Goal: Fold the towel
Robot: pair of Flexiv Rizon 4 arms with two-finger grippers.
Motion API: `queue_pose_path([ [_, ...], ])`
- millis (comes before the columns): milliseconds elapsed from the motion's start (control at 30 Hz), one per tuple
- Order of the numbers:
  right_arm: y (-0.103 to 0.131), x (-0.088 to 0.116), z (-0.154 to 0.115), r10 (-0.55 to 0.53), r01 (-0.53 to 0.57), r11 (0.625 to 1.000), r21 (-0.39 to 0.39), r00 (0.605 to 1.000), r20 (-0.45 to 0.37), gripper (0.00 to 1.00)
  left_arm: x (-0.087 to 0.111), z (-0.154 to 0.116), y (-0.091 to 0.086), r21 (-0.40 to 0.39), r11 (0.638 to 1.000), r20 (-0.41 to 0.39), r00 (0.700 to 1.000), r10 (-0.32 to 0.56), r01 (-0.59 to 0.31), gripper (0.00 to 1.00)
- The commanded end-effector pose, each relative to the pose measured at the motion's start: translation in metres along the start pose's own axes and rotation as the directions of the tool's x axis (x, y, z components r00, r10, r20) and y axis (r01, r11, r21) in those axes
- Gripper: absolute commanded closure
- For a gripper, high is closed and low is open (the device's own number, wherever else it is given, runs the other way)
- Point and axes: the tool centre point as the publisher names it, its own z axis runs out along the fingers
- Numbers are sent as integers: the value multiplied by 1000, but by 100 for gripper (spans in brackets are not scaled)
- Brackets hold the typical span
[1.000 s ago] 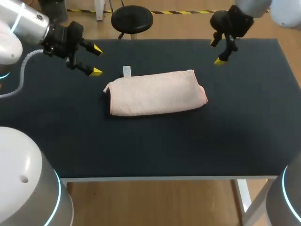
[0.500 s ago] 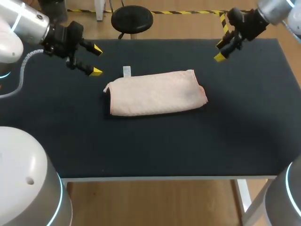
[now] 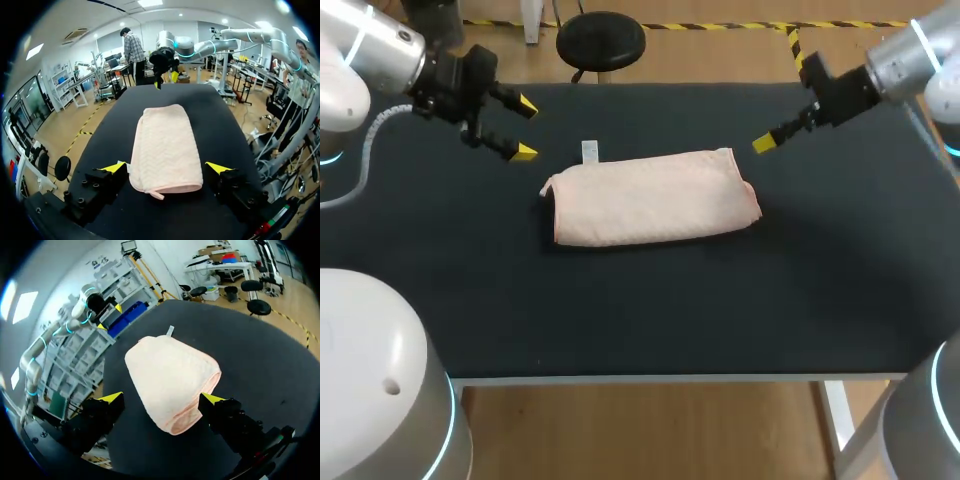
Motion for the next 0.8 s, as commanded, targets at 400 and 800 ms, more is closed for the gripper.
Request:
queue_pose_path([
  [400,-37,-25,27,804,-878,430,-210,479,-353,0,0,1,1,2,1000,2,1000,1,-1,0],
  [800,-40,-31,38,813,-847,524,-92,530,-240,0,0,1,1,2,1000,2,1000,1,-1,0],
])
